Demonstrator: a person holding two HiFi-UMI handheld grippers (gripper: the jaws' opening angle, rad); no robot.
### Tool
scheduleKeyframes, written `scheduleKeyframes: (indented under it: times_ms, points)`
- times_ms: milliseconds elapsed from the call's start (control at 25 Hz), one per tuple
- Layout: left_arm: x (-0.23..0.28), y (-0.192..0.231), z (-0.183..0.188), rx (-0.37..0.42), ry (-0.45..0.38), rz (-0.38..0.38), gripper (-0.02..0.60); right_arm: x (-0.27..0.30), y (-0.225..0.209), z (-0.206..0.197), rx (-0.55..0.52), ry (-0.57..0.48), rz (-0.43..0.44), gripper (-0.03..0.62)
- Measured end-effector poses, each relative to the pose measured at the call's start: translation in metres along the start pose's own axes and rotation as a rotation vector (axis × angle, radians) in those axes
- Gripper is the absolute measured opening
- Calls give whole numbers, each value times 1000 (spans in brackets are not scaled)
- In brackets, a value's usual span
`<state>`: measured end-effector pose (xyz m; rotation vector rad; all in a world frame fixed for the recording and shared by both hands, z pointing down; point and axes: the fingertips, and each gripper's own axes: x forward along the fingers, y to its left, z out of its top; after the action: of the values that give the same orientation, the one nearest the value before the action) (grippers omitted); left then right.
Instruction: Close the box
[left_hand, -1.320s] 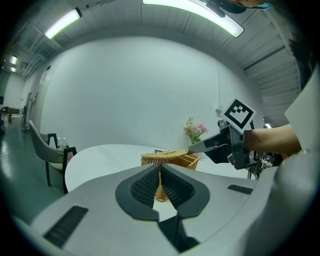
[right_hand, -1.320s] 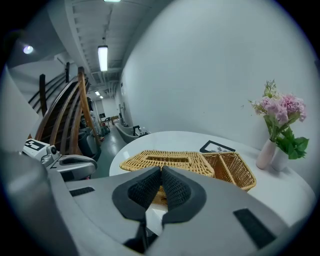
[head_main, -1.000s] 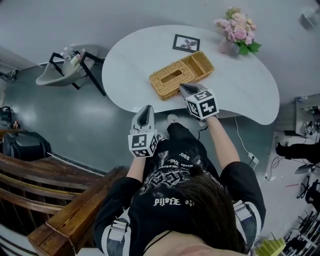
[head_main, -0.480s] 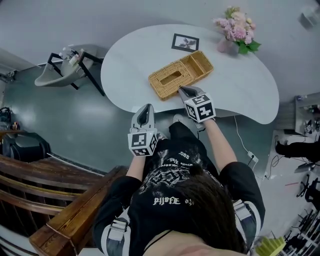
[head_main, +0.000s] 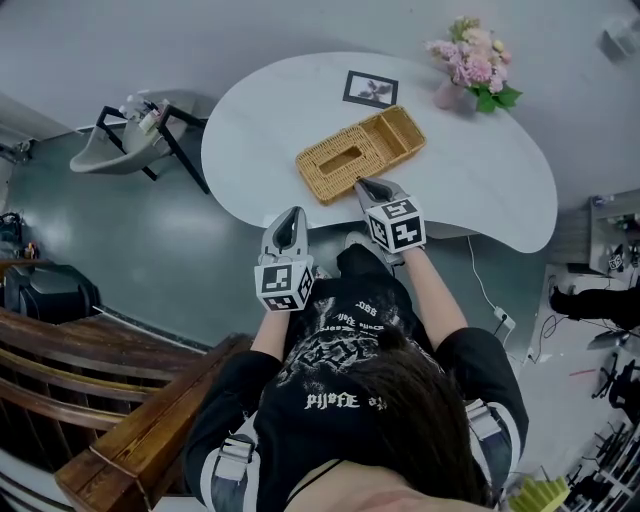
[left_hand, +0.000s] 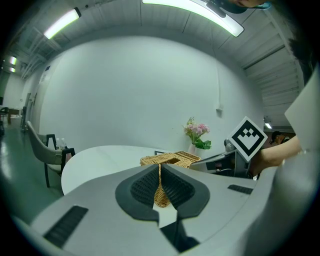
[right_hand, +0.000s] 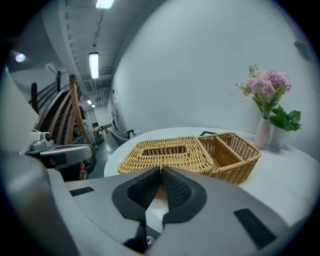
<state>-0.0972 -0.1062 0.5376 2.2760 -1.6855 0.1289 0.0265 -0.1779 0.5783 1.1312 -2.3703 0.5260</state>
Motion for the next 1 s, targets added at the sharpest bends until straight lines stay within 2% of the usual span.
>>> scheduleKeyframes:
  times_ms: [360, 720, 1000]
  points:
    - [5, -5, 2, 4, -1, -11, 29, -14, 3, 2, 23, -78, -46, 54]
    - [12, -13, 12, 40, -31, -10, 29, -44, 6, 21, 39, -281, -170, 57]
    - [11, -20, 17, 48, -56, -2, 29, -58, 17, 8, 17, -297, -192, 41]
